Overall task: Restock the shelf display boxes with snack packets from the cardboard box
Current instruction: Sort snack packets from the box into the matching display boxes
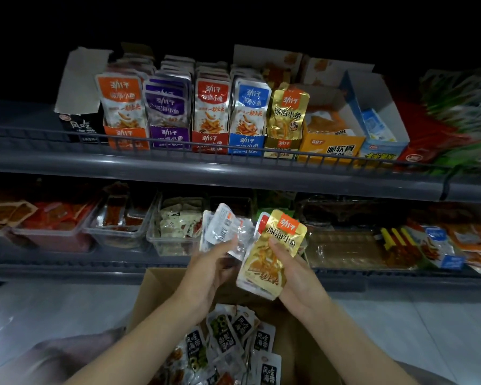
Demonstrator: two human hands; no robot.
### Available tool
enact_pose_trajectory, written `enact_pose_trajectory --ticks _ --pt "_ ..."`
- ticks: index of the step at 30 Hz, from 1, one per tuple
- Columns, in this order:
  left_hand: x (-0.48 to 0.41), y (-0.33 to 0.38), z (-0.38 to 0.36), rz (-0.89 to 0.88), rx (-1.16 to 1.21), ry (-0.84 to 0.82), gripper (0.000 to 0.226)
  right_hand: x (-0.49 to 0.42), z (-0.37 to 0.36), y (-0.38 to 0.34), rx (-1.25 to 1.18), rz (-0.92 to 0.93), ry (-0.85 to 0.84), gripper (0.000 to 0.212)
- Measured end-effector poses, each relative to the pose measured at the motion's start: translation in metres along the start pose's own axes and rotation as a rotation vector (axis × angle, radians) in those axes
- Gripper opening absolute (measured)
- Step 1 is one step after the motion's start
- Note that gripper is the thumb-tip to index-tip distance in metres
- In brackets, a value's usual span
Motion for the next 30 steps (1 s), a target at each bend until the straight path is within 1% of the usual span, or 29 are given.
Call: enact_pose_trajectory --ticks 2,3,5,6,8,9,10,11,14,17,19,21,23,24,26,28,30 --pt "-0.001 0.011 -0.001 0.117 0.003 -0.14 0.045 -0.004 0.01 -0.019 0.165 0.092 0.087 0.043" --pt "-0.002 0.019 0.0 0.149 -0.05 -0.239 0.047 -0.006 0.015 -0.03 0.265 0.146 0.089 0.05" --pt "-0.005 0.03 0.004 0.2 -0.193 -0.392 0.052 -0.007 0.022 -0.047 0.459 0.222 0.016 0.062" --pt "-0.005 0.031 0.006 0.214 -0.294 -0.421 0.051 -0.007 0.023 -0.05 0.551 0.232 -0.037 0.062" --pt "-0.005 0.025 0.013 0.172 -0.552 -0.412 0.043 -0.004 0.022 -0.049 0.677 0.236 -0.137 0.054" --pt "-0.005 0.022 0.015 0.13 -0.659 -0.402 0.038 -0.005 0.021 -0.046 0.688 0.232 -0.162 0.051" --pt "-0.007 0.018 0.015 0.081 -0.714 -0.387 0.033 -0.006 0.02 -0.043 0.656 0.222 -0.158 0.052" --pt "-0.008 0.016 0.015 0.035 -0.71 -0.358 0.029 -0.007 0.02 -0.042 0.581 0.196 -0.133 0.052" --pt "-0.012 0.018 0.014 -0.079 -0.549 -0.192 0.028 -0.01 0.021 -0.039 0.31 0.067 -0.05 0.049" --pt "-0.013 0.017 0.009 -0.093 -0.386 -0.107 0.031 -0.005 0.014 -0.032 0.211 -0.004 -0.084 0.036" --pt "-0.013 0.012 0.007 -0.082 -0.39 -0.09 0.031 -0.001 0.008 -0.026 0.163 -0.019 -0.107 0.028" --pt "-0.013 0.006 0.006 -0.08 -0.493 -0.095 0.03 0.001 0.004 -0.022 0.126 -0.014 -0.117 0.027" --pt "-0.01 0.006 0.003 -0.032 -0.529 -0.121 0.021 0.003 0.0 -0.018 0.118 -0.024 -0.14 0.027" --pt "-0.008 0.007 0.001 0.02 -0.477 -0.156 0.027 0.004 -0.003 -0.015 0.132 -0.039 -0.162 0.028" --pt "-0.003 0.011 -0.003 0.102 -0.352 -0.195 0.046 0.007 -0.007 -0.009 0.174 -0.066 -0.2 0.032" --pt "0.0 0.016 -0.005 0.115 -0.28 -0.26 0.052 0.009 -0.008 -0.013 0.19 -0.046 -0.203 0.033" --pt "0.003 0.024 -0.004 0.144 -0.184 -0.272 0.05 0.009 -0.004 -0.025 0.154 0.008 -0.175 0.035"
Point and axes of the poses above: each hand's wrist, its own x-axis away from the middle knuckle, its own z-axis out of the back of the hand, y = z × x, the point moved 3 cm from there along -x, towards the middle knuckle, and after that the axes turned 10 degrees about y, right-handed, at the moved point
